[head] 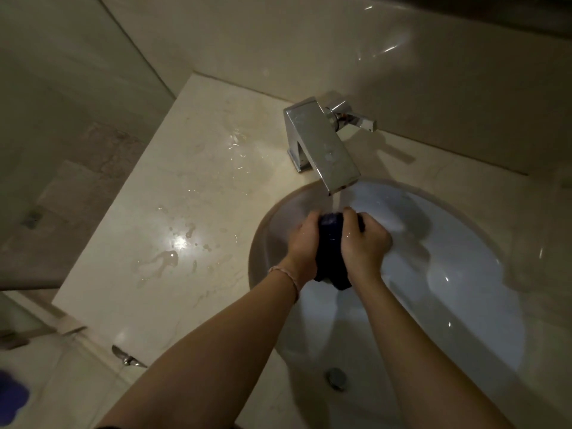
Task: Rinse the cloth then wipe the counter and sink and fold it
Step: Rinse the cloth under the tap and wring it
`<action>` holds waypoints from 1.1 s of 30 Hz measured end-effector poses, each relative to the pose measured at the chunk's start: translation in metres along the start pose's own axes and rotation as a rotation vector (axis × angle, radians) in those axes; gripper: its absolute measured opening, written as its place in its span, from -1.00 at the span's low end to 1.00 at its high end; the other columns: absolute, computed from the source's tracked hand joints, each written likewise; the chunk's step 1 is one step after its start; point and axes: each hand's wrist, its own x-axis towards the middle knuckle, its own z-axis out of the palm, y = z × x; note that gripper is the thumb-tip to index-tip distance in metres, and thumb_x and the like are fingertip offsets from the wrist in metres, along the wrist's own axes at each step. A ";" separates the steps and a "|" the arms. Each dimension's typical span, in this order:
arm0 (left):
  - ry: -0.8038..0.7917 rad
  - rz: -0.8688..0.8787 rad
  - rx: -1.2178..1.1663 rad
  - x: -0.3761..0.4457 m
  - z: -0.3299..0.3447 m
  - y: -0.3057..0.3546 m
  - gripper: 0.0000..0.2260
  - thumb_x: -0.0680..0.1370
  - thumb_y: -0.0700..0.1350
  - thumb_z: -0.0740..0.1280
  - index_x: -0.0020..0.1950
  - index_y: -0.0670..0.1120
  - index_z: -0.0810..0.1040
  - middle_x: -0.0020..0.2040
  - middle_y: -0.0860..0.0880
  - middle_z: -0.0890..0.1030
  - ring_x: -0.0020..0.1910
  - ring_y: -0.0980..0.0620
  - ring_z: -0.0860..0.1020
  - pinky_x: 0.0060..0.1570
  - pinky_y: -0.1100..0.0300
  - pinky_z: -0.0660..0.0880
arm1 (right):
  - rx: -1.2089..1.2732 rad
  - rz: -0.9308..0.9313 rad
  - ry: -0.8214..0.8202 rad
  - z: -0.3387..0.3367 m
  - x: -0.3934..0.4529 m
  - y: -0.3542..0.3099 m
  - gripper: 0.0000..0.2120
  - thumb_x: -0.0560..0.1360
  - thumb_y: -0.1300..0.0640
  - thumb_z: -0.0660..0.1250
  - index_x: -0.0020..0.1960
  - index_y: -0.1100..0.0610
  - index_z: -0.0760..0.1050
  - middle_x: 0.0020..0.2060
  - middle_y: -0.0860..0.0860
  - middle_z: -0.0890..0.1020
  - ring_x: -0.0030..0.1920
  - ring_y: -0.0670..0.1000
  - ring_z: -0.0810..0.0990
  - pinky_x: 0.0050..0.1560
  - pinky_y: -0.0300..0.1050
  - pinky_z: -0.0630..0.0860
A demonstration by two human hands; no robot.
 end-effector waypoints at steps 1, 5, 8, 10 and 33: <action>-0.020 -0.053 0.013 0.003 -0.005 0.001 -0.55 0.55 0.20 0.30 0.13 -0.16 0.66 0.03 -0.21 0.69 -0.03 -0.16 0.68 -0.11 0.02 0.62 | 0.027 -0.028 -0.024 -0.002 -0.002 -0.001 -0.71 0.57 0.07 0.30 -0.33 0.04 0.48 -0.37 -0.05 0.59 -0.29 -0.02 0.59 -0.29 -0.20 0.47; -0.156 -0.251 0.085 0.000 -0.014 0.009 -0.46 0.64 0.27 0.09 0.10 -0.16 0.61 -0.09 -0.22 0.65 -0.08 -0.18 0.62 -0.19 0.04 0.53 | 0.126 -0.096 -0.174 -0.012 -0.005 0.004 -0.74 0.53 0.21 0.26 -0.34 0.12 0.43 -0.47 -0.13 0.49 -0.38 -0.14 0.45 -0.35 -0.23 0.41; -0.130 -0.157 0.052 0.004 -0.014 0.005 -0.60 0.57 0.17 0.34 0.01 -0.20 0.62 -0.13 -0.21 0.66 -0.11 -0.21 0.66 -0.22 0.08 0.58 | 0.146 0.100 -0.231 -0.017 0.002 0.003 -0.69 0.50 0.29 0.23 -0.41 0.12 0.41 -0.51 -0.11 0.44 -0.36 -0.03 0.40 -0.30 -0.11 0.33; -0.014 0.009 0.015 0.009 -0.015 -0.002 -0.74 0.54 0.00 0.45 -0.05 -0.21 0.61 -0.17 -0.17 0.65 -0.15 -0.17 0.66 -0.24 0.09 0.60 | 0.139 0.277 -0.262 -0.023 0.006 0.000 -0.74 0.49 0.32 0.20 -0.36 0.14 0.43 -0.43 0.00 0.47 -0.34 0.05 0.43 -0.31 -0.11 0.33; 0.074 0.712 0.404 0.000 -0.019 0.000 -0.67 0.68 0.10 0.24 -0.22 -0.01 0.55 -0.33 0.08 0.56 -0.35 0.22 0.53 -0.31 0.32 0.46 | -0.347 0.005 -0.399 -0.017 0.017 -0.016 -0.64 0.70 -0.11 0.01 0.10 0.07 0.50 -0.10 0.01 0.54 -0.20 -0.12 0.47 -0.29 -0.21 0.32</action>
